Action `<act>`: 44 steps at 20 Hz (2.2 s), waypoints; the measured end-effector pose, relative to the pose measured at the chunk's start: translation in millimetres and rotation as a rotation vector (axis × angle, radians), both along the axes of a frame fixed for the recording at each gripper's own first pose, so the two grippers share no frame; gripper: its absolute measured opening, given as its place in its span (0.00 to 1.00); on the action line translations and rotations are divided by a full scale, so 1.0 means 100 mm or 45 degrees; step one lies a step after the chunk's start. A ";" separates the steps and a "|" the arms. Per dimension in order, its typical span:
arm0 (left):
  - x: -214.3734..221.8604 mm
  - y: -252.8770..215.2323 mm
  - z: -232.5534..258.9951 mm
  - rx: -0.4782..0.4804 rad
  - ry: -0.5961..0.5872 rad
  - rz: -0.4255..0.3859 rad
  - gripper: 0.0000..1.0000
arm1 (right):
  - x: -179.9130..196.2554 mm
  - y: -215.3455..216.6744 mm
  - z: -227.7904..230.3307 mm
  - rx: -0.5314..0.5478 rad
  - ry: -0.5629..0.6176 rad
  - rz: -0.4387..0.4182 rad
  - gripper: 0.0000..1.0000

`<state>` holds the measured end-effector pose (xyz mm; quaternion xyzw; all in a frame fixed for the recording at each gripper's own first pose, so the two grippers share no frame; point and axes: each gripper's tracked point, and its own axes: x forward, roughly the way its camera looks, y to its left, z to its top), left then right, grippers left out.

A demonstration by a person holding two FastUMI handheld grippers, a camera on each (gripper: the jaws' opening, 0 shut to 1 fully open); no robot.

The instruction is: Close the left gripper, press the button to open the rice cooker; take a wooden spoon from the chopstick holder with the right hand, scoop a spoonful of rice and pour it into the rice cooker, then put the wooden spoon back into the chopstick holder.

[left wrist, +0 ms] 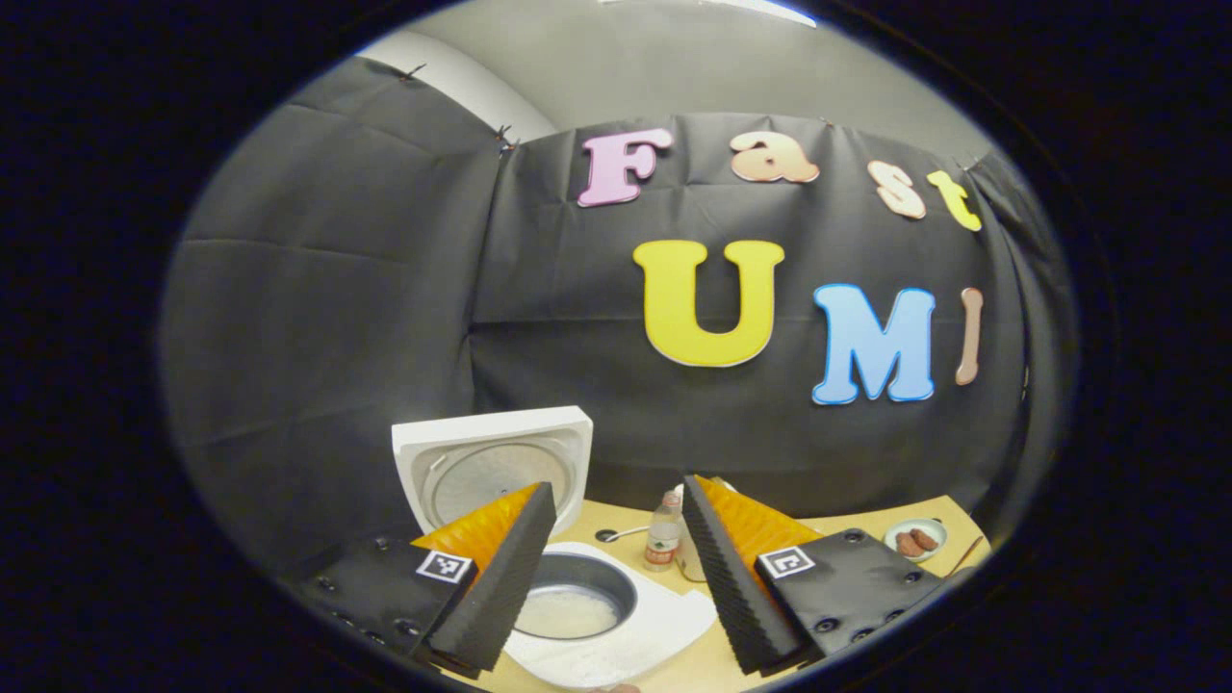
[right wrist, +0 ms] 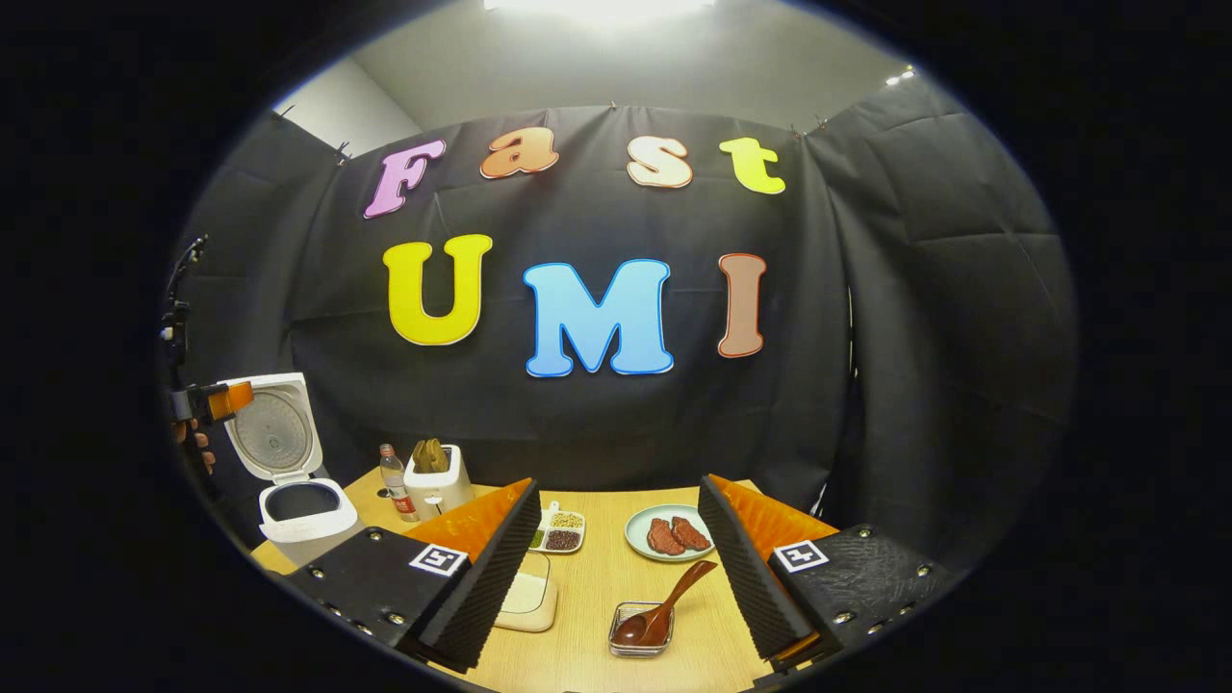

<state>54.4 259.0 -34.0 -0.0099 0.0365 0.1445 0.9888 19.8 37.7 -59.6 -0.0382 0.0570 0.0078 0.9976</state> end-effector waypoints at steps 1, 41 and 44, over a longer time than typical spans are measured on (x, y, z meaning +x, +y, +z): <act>-0.03 -0.11 -0.03 -0.006 0.007 -0.035 0.94 | -0.02 0.03 -0.01 -0.007 -0.004 -0.001 1.00; 0.15 -1.73 -0.31 -0.040 0.116 -0.334 0.98 | 1.26 -1.02 -2.59 0.465 0.826 -0.054 0.52; 0.17 -1.77 -0.39 -0.052 0.151 -0.358 1.00 | 1.23 -0.90 -2.53 0.599 0.816 -0.016 0.23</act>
